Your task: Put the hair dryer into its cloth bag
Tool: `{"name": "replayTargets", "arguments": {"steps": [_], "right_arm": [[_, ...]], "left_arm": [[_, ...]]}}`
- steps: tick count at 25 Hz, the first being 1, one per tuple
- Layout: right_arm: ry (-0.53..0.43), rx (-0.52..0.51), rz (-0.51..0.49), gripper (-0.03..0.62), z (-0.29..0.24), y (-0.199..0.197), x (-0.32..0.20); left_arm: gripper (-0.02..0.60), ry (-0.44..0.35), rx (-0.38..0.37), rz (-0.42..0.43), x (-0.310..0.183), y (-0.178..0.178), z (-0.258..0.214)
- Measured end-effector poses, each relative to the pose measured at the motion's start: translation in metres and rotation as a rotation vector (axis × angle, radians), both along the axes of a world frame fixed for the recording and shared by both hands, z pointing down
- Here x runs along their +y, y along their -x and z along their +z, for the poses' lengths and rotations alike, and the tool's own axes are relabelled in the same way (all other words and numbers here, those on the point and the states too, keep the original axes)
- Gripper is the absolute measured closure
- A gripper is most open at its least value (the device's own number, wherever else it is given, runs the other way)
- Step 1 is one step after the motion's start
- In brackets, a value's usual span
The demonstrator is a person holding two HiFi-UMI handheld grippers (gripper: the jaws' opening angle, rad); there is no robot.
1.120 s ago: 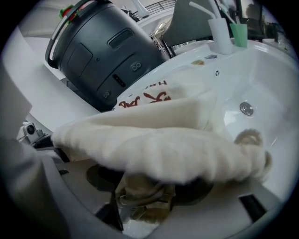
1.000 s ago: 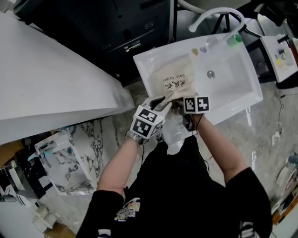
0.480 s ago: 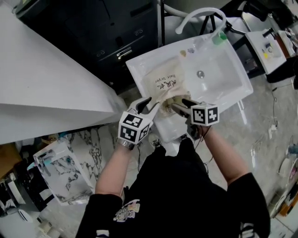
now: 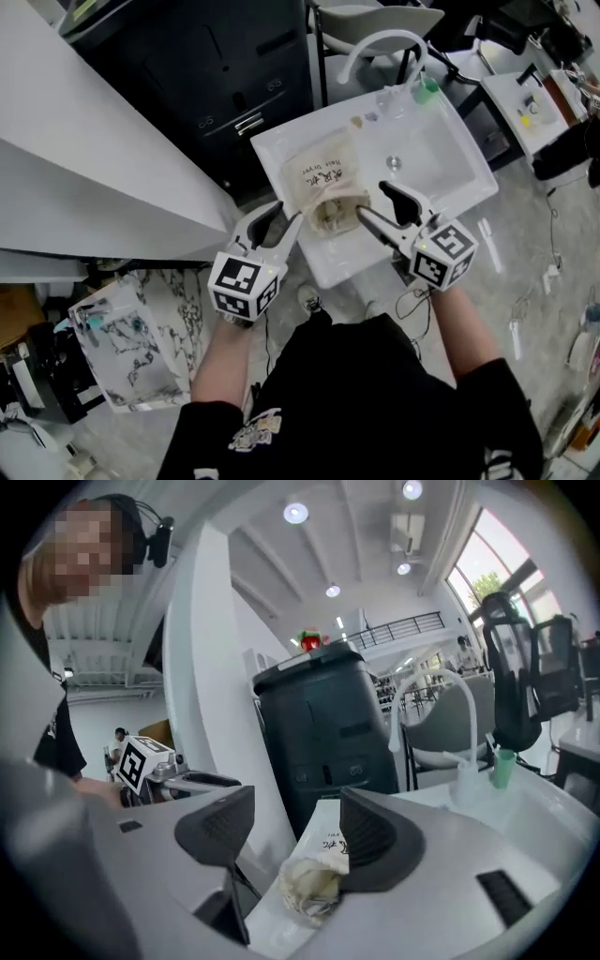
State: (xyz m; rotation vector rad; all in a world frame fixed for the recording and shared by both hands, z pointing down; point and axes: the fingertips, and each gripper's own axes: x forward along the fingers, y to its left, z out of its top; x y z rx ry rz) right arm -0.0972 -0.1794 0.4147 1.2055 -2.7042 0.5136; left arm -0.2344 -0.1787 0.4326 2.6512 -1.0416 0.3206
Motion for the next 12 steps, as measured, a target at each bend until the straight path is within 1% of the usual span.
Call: {"name": "replayTargets", "arguments": {"steps": [4, 6, 9, 12], "right_arm": [[-0.127, 0.016, -0.06, 0.312, -0.044, -0.01, 0.022], [-0.172, 0.016, -0.088, 0.313, -0.059, -0.018, 0.036], [-0.196, -0.006, -0.122, 0.315, -0.068, -0.034, 0.058], [-0.198, -0.038, -0.144, 0.325, -0.073, -0.055, 0.077]], "left_arm": [[0.449, -0.071, 0.008, -0.051, 0.025, -0.011, -0.032], [0.449, -0.1, 0.022, -0.081, 0.04, -0.02, -0.045], [0.449, -0.115, 0.035, -0.122, 0.067, -0.04, -0.055], [0.449, -0.109, 0.033, -0.165, 0.094, -0.066, -0.057]]}}
